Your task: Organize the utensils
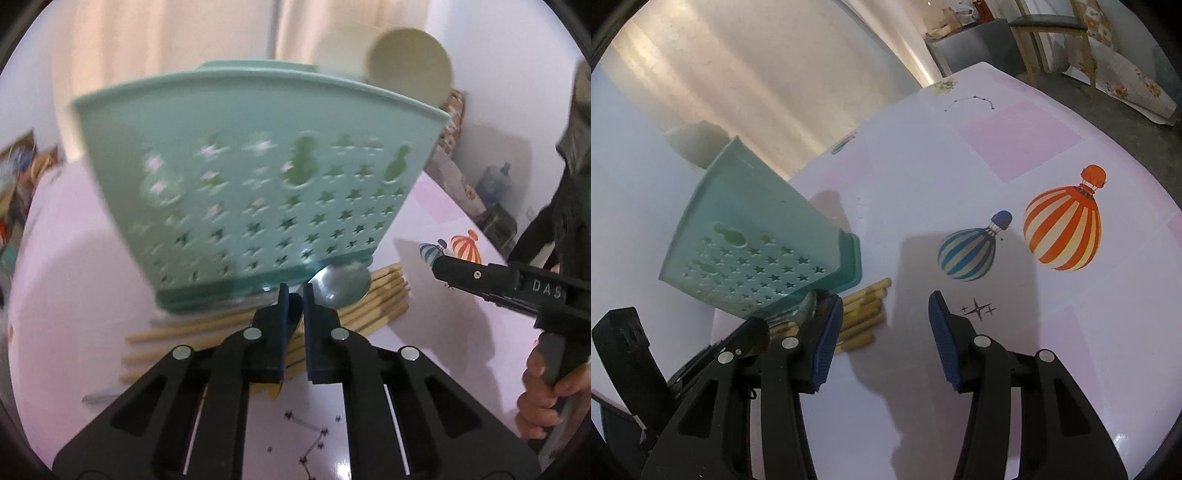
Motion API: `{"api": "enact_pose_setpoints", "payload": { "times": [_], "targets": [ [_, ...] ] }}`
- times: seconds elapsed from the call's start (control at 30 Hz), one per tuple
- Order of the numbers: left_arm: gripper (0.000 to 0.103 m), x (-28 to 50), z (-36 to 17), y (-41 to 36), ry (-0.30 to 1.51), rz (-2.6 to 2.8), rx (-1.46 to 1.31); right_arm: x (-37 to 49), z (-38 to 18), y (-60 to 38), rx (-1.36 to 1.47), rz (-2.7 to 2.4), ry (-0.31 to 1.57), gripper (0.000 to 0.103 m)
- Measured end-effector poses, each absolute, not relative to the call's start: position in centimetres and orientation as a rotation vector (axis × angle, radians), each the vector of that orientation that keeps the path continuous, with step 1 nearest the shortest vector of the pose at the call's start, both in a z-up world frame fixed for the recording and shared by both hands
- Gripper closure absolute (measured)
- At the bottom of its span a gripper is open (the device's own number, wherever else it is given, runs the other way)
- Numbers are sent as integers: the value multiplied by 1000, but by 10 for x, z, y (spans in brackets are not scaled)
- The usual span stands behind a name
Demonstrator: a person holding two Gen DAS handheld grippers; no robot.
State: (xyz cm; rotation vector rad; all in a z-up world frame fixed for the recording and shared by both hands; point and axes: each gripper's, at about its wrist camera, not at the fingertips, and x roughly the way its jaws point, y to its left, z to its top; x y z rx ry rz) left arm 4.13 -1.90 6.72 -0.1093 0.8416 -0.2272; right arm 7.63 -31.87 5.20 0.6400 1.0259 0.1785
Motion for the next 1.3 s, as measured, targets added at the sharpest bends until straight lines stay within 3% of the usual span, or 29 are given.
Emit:
{"api": "enact_pose_setpoints", "payload": {
  "times": [0.27,0.43,0.67,0.83,1.03,1.13,1.17,1.23,1.3],
  "targets": [
    [99,22,72,46,916,-148,-423,67,68,-311,622,219,1001,55],
    [100,13,56,110,976,-79,-856,61,74,-308,612,236,996,55],
    [102,-12,28,167,776,3,-1452,56,74,-304,610,242,1009,55],
    [103,-9,54,199,647,167,-1295,58,72,-300,601,242,1018,55],
    [103,19,47,197,773,71,-1201,61,63,-296,611,242,1044,55],
    [101,6,69,185,807,59,-936,63,61,-295,601,239,1051,55],
    [95,2,76,181,810,39,-861,64,60,-295,599,237,1053,55],
    [69,-4,94,169,823,-20,-620,66,58,-295,600,238,1057,55],
    [65,-1,97,166,872,-57,-486,68,57,-295,602,240,1060,55]
  ]
}}
